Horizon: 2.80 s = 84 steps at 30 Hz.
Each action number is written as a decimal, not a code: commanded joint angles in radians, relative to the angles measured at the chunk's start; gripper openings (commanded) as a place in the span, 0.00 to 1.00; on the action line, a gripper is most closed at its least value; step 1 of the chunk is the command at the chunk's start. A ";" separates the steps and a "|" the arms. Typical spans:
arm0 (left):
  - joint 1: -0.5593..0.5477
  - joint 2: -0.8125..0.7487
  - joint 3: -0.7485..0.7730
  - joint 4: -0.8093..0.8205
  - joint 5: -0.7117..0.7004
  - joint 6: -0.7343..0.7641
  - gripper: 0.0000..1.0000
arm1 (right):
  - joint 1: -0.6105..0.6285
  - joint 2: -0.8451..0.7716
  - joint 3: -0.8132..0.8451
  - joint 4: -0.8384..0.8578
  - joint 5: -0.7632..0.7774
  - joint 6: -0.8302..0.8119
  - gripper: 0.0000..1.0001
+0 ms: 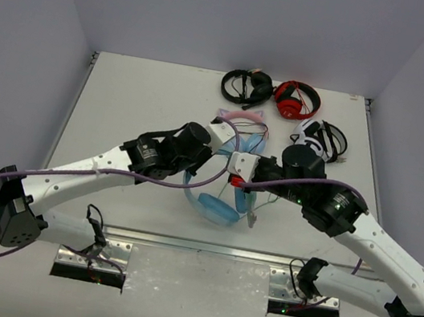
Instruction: Wrap the headphones
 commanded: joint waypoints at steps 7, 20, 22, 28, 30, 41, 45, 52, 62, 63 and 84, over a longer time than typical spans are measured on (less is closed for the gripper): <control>-0.005 -0.086 -0.004 0.116 -0.060 -0.041 0.00 | 0.003 0.061 0.038 0.057 0.141 0.070 0.01; -0.005 -0.055 0.008 0.110 -0.181 -0.069 0.00 | 0.003 -0.045 0.050 0.041 -0.032 0.111 0.01; -0.004 -0.052 0.019 0.110 -0.210 -0.081 0.00 | 0.003 -0.065 0.041 0.030 -0.107 0.110 0.01; -0.004 -0.020 0.060 0.085 -0.218 -0.132 0.00 | 0.003 -0.042 0.094 -0.050 -0.303 0.113 0.01; -0.004 0.000 0.073 0.073 -0.215 -0.144 0.00 | 0.003 -0.007 0.120 -0.088 -0.389 0.116 0.01; -0.004 -0.049 0.062 0.099 -0.148 -0.147 0.00 | -0.020 0.172 0.238 -0.199 -0.293 0.128 0.01; -0.004 -0.064 0.047 0.100 -0.169 -0.141 0.00 | -0.053 0.206 0.257 -0.190 -0.223 0.171 0.01; -0.004 -0.077 0.036 0.110 -0.160 -0.125 0.00 | -0.076 0.251 0.335 -0.231 -0.143 0.211 0.01; -0.004 -0.061 0.057 0.087 -0.330 -0.171 0.00 | -0.076 0.171 0.357 -0.265 -0.123 0.225 0.05; -0.004 -0.064 0.059 0.085 -0.348 -0.187 0.00 | -0.077 0.160 0.346 -0.262 -0.086 0.226 0.05; 0.009 -0.324 0.270 -0.088 -0.682 -0.411 0.00 | -0.151 -0.226 -0.198 -0.135 0.289 0.593 0.51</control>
